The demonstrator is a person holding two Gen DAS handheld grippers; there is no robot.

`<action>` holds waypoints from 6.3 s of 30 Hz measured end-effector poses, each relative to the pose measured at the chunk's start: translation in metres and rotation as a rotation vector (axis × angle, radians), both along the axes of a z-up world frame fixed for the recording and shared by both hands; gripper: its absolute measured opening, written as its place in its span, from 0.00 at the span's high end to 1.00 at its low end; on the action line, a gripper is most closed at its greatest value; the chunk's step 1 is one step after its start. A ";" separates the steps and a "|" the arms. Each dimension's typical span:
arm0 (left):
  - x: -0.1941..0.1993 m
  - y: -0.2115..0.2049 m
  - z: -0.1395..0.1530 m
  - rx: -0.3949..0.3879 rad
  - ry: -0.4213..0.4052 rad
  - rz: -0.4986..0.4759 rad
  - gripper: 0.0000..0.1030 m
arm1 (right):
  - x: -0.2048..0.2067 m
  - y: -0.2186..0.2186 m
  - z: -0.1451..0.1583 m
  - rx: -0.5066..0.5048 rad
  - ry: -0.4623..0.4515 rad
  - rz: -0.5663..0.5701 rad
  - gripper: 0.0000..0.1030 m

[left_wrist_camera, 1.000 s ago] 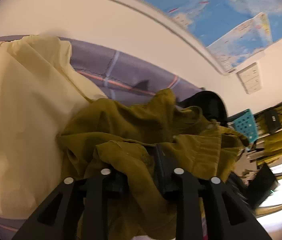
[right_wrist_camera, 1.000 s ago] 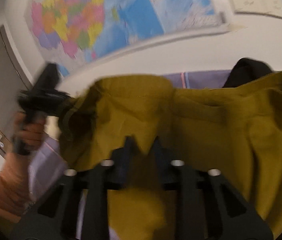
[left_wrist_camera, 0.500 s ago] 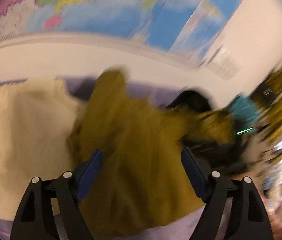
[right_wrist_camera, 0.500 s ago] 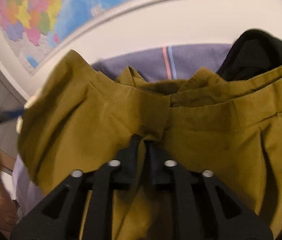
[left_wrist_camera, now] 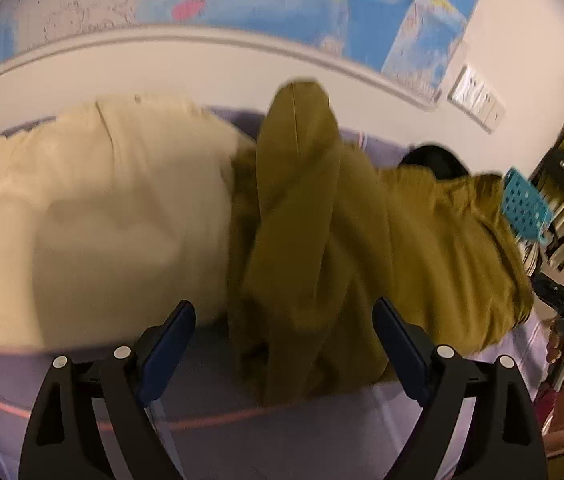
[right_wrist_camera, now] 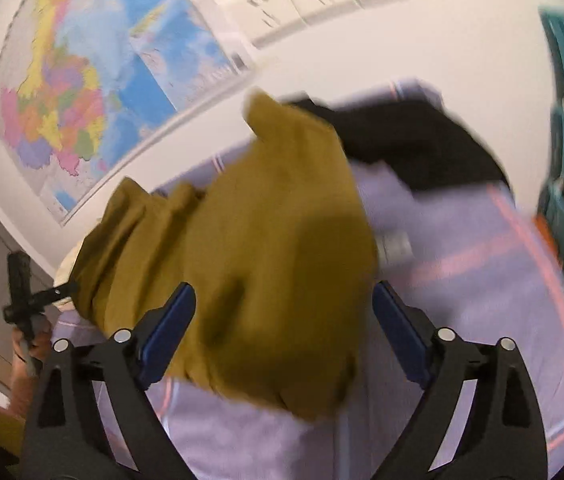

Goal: Fold large clothes

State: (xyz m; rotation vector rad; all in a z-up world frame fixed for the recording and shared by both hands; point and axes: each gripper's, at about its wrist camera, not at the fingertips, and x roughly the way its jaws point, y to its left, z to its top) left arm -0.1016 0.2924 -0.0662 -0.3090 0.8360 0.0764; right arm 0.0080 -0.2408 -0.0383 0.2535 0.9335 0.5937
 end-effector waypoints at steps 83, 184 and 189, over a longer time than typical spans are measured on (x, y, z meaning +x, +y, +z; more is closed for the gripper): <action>0.021 -0.079 -0.004 0.306 0.055 0.005 0.30 | 0.021 0.091 0.005 -0.209 -0.115 0.155 0.53; -0.100 -0.072 -0.030 -0.043 -0.048 -0.146 0.87 | -0.058 -0.043 -0.010 -0.108 -0.091 -0.119 0.77; -0.115 -0.056 0.002 0.068 -0.082 -0.076 0.96 | -0.057 -0.039 0.017 -0.079 -0.180 -0.127 0.83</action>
